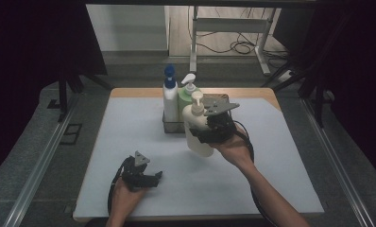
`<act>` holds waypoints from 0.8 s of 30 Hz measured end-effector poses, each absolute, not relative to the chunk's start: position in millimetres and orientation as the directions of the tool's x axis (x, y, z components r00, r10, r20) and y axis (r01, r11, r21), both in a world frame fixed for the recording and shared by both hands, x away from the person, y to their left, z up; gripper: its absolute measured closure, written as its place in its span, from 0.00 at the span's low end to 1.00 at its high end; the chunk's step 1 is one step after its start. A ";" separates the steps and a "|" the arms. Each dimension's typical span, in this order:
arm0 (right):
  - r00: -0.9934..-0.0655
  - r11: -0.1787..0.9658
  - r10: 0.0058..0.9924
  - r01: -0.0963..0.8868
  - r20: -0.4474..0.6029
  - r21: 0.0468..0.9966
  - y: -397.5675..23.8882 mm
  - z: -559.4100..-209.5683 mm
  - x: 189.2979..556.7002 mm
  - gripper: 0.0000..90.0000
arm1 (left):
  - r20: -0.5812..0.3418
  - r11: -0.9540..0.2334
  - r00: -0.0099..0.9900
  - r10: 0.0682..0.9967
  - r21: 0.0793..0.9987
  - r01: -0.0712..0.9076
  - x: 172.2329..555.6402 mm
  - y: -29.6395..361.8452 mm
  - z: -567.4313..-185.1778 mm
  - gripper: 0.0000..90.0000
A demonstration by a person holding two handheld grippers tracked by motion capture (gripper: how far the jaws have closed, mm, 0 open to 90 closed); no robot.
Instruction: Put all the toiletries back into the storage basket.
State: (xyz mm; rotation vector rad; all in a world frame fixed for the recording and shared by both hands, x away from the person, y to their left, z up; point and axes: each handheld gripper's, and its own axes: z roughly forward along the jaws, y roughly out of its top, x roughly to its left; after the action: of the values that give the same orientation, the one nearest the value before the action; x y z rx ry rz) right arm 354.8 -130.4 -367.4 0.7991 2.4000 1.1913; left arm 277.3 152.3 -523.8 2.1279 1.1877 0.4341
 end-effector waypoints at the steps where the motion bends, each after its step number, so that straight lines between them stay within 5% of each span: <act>1: -0.779 0.490 0.624 0.332 -0.058 0.806 -133.9 -366.1 355.4 0.43 | -0.027 -0.375 0.534 0.845 0.682 0.628 277.3 152.3 -523.8 0.13; 24: -0.691 0.421 0.721 0.387 -0.045 0.821 -179.9 -340.1 380.6 0.43 | -0.028 -0.374 0.533 0.846 0.682 0.629 277.3 152.3 -523.9 0.13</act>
State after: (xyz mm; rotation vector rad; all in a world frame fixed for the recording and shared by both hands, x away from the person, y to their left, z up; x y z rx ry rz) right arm 380.6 -179.9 -340.1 0.9454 2.2889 1.1694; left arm 277.3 152.3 -523.9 2.1266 1.1886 0.4338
